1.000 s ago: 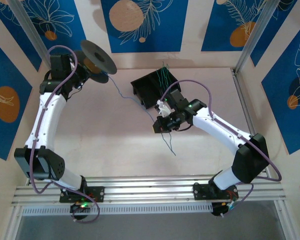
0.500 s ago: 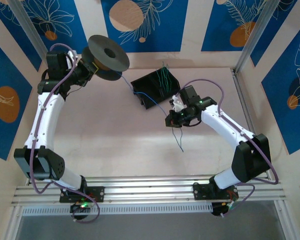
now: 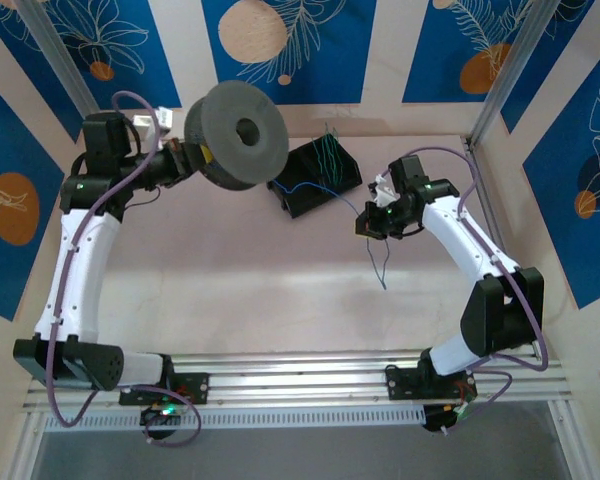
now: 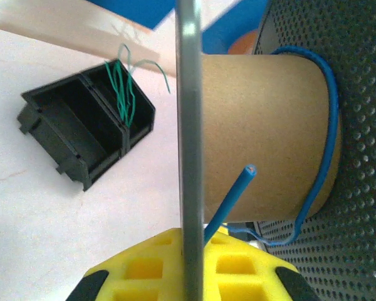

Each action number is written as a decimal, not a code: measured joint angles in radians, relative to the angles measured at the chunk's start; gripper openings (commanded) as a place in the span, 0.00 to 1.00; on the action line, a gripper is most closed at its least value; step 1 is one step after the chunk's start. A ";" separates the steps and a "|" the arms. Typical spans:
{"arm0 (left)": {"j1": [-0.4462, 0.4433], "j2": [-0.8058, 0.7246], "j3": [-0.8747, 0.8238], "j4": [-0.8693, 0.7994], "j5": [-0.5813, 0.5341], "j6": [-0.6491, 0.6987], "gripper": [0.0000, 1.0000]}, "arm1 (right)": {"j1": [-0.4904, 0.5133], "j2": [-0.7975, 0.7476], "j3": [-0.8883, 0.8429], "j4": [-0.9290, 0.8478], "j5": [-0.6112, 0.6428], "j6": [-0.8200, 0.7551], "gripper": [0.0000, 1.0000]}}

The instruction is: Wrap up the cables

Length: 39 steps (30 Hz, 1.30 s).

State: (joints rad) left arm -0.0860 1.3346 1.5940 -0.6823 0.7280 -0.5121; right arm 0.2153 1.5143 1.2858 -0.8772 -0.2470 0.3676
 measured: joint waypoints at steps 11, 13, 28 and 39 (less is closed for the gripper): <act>-0.211 -0.003 -0.021 -0.189 -0.110 0.288 0.00 | -0.120 0.014 0.050 -0.048 0.000 -0.011 0.00; -0.255 -0.004 -0.022 -0.218 -0.157 0.335 0.00 | -0.143 0.014 0.053 -0.055 0.000 -0.011 0.00; -0.522 0.055 -0.039 -0.330 -0.578 0.507 0.00 | -0.186 0.015 0.224 -0.113 -0.031 0.001 0.00; -0.603 0.159 -0.074 -0.294 -0.756 0.532 0.00 | -0.172 0.070 0.419 -0.210 -0.102 0.011 0.00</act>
State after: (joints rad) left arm -0.6895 1.4940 1.5204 -0.9768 -0.0280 0.0196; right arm 0.0437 1.5845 1.7046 -1.0870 -0.3492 0.3790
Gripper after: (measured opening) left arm 0.071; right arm 0.058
